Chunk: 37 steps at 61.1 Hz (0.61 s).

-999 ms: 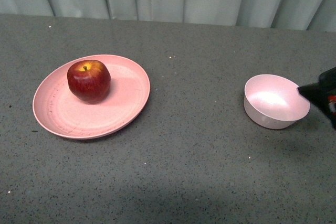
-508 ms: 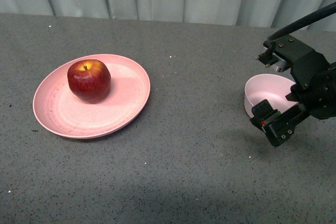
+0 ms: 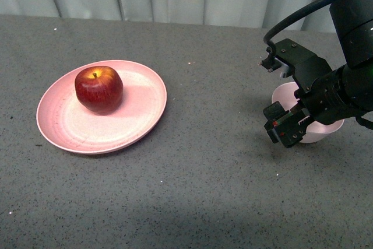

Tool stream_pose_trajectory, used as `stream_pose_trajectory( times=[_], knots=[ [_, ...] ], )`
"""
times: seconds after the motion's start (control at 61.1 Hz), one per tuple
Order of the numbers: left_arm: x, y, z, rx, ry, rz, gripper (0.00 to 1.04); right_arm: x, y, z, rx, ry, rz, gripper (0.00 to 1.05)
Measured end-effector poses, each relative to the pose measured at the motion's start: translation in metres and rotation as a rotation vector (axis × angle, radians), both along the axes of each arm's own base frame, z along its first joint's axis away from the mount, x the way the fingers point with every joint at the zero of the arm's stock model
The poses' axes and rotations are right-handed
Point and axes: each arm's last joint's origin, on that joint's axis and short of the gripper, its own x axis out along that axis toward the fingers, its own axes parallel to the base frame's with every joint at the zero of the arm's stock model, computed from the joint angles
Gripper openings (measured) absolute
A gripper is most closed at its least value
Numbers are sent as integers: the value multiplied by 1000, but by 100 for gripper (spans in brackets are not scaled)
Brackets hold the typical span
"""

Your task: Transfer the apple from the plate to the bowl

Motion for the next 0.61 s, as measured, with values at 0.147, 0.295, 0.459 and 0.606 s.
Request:
stream_pose_trajectory(
  times=[0.147, 0.295, 0.459, 0.606],
  knots=[
    [0, 0, 0, 0, 0, 0, 98, -1, 0, -1, -6, 9, -4, 39],
    [0, 0, 0, 0, 0, 0, 98, -2, -1, -1, -8, 20, -8, 14],
    [0, 0, 0, 0, 0, 0, 98, 1, -1, 1, -15, 16, -12, 1],
    [0, 0, 0, 0, 0, 0, 98, -1, 3, 14, 20, -18, 34, 1]
  ],
)
